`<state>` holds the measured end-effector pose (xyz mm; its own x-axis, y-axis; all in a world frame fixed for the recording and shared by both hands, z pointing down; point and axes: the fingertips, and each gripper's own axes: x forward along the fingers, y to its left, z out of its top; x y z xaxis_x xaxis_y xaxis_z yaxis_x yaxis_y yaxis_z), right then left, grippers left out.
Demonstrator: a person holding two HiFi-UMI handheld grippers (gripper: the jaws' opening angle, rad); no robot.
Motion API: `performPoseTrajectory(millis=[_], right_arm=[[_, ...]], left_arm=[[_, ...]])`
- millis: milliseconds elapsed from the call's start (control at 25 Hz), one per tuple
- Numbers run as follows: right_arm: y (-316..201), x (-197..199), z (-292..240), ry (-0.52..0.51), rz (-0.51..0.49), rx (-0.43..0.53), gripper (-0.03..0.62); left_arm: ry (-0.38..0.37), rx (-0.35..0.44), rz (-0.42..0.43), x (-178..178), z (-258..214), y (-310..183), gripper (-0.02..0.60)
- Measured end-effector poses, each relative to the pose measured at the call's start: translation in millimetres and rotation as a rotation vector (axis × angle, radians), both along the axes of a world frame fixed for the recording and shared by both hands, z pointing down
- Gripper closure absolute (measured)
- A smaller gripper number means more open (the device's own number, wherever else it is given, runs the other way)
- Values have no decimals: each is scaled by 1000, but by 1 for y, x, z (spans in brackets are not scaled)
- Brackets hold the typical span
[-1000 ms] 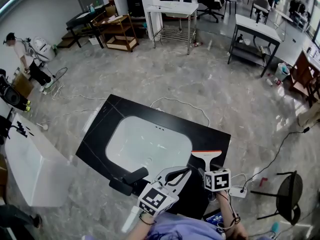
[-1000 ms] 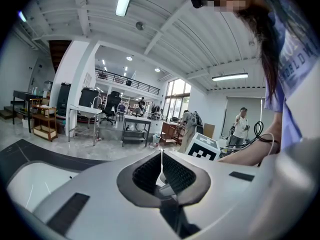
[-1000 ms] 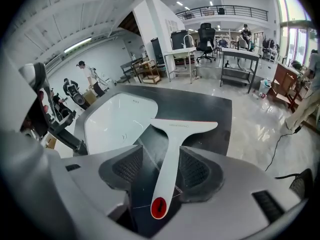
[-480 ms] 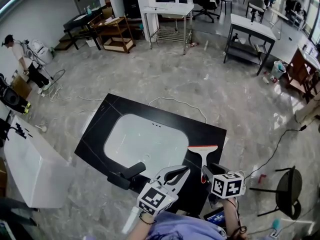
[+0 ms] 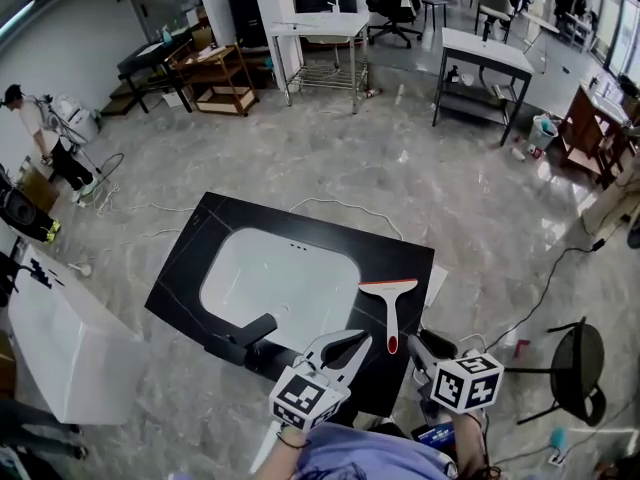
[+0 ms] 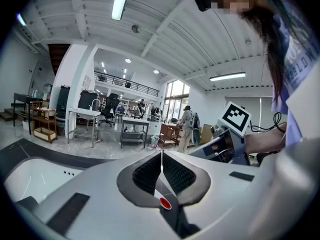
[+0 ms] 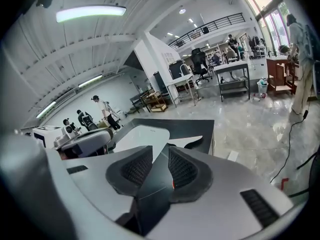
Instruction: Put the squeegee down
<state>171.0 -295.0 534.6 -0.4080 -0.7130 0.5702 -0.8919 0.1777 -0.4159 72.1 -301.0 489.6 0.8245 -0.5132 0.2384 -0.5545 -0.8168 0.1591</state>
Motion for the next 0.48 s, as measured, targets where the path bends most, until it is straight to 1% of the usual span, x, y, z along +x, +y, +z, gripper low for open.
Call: performPoseTrajectory(millis=[120, 360, 480], right_arm=[[20, 10, -6, -12, -1, 10, 496], [58, 21, -22, -34, -21, 45, 496], [78, 25, -25, -42, -46, 51, 496]], left_arm=[[-5, 6, 0, 10, -2, 14, 568], [-20, 17, -16, 22, -10, 48, 568], [-32, 22, -32, 27, -12, 68, 568]])
